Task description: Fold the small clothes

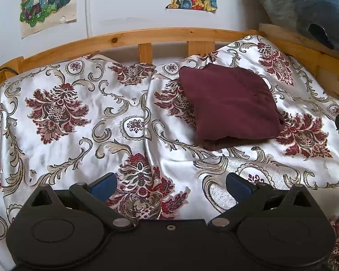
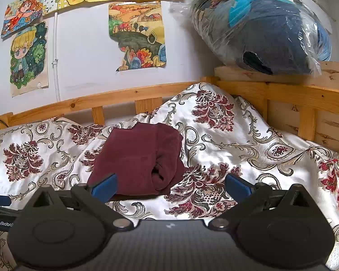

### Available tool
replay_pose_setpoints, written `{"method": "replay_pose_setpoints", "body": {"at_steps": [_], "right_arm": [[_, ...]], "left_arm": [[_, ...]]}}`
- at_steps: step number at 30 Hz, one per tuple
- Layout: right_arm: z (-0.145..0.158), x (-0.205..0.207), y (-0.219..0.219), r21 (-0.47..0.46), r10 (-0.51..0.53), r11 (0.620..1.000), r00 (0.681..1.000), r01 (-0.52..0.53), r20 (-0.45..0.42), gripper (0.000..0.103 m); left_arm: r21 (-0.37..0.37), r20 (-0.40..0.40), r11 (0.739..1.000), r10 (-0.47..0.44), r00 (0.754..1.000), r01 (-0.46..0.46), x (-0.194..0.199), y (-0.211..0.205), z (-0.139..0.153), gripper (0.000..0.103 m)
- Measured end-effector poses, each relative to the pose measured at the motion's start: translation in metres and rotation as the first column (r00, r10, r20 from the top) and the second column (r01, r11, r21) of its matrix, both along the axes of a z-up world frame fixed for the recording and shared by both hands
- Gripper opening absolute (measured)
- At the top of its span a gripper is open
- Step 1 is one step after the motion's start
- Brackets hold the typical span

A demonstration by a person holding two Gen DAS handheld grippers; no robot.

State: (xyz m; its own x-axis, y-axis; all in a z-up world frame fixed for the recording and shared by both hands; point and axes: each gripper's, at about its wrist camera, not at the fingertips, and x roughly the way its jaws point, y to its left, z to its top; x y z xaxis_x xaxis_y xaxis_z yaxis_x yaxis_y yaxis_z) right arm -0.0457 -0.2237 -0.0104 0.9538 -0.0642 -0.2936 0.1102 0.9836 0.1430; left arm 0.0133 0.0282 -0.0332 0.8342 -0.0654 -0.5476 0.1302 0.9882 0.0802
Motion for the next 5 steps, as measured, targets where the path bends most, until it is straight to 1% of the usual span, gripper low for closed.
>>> {"method": "replay_pose_setpoints", "body": {"at_steps": [5], "right_arm": [[-0.0002, -0.0004, -0.0007, 0.0, 0.001, 1.0, 1.0, -0.001, -0.001, 0.103]], "left_arm": [[0.0, -0.002, 1.0, -0.001, 1.0, 0.001, 0.0, -0.0002, 0.0001, 0.102]]}}
